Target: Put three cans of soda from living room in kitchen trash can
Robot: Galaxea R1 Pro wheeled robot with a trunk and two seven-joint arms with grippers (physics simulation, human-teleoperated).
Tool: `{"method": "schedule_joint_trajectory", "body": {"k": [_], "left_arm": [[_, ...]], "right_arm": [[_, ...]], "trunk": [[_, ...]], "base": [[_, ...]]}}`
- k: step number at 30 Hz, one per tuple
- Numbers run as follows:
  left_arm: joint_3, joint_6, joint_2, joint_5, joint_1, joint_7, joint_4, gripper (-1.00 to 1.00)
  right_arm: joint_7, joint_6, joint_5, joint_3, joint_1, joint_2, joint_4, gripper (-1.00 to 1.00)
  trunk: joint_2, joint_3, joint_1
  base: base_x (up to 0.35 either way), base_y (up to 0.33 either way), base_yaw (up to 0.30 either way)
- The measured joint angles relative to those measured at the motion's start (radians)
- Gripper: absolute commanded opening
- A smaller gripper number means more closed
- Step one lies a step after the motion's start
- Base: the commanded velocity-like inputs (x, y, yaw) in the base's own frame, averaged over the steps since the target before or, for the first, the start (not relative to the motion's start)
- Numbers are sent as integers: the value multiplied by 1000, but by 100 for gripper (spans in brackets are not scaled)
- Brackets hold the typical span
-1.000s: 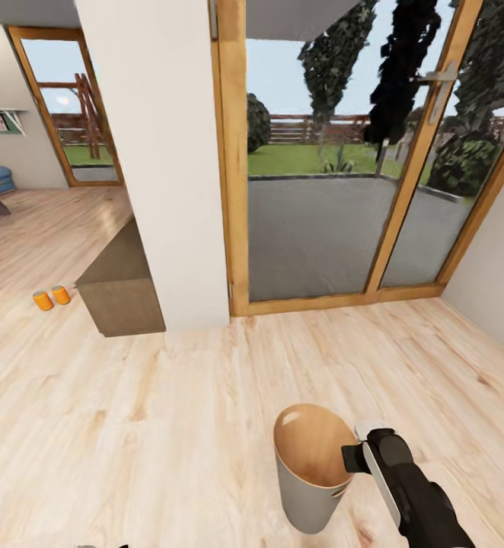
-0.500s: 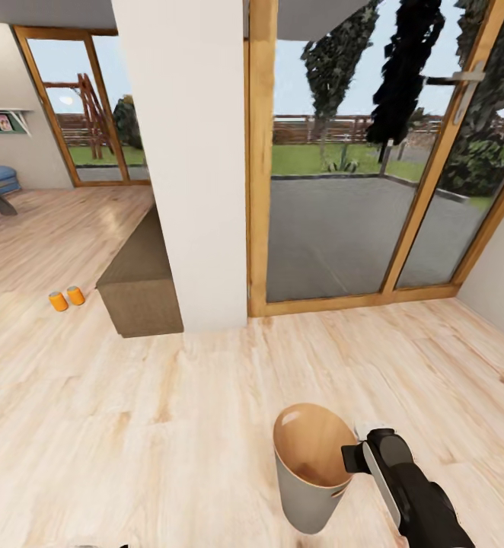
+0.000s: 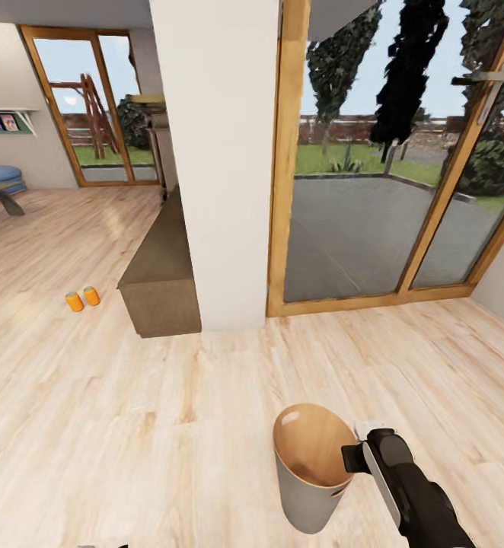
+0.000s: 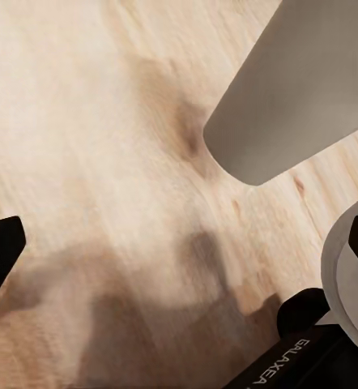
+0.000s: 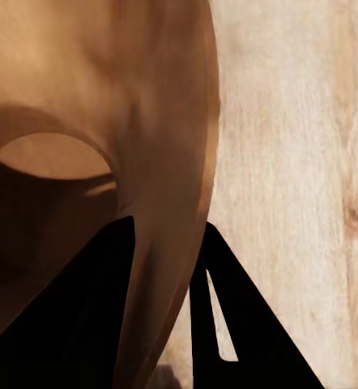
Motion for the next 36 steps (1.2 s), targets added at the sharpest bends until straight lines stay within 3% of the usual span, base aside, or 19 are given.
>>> {"method": "schedule_joint_trajectory", "body": {"k": [17, 29, 36], "left_arm": [[0, 0, 0, 0, 0, 0, 0, 100], [0, 0, 0, 0, 0, 0, 0, 100], [0, 0, 0, 0, 0, 0, 0, 100]], "right_arm": [[0, 0, -3, 0, 1, 0, 0, -100], [0, 0, -2, 0, 1, 1, 1, -100], [0, 0, 5, 1, 2, 2, 3, -100]], "trunk": [[0, 1, 0], [0, 12, 0], [0, 21, 0]], "base": [[0, 318, -12], [0, 291, -175], [0, 53, -196]]}}
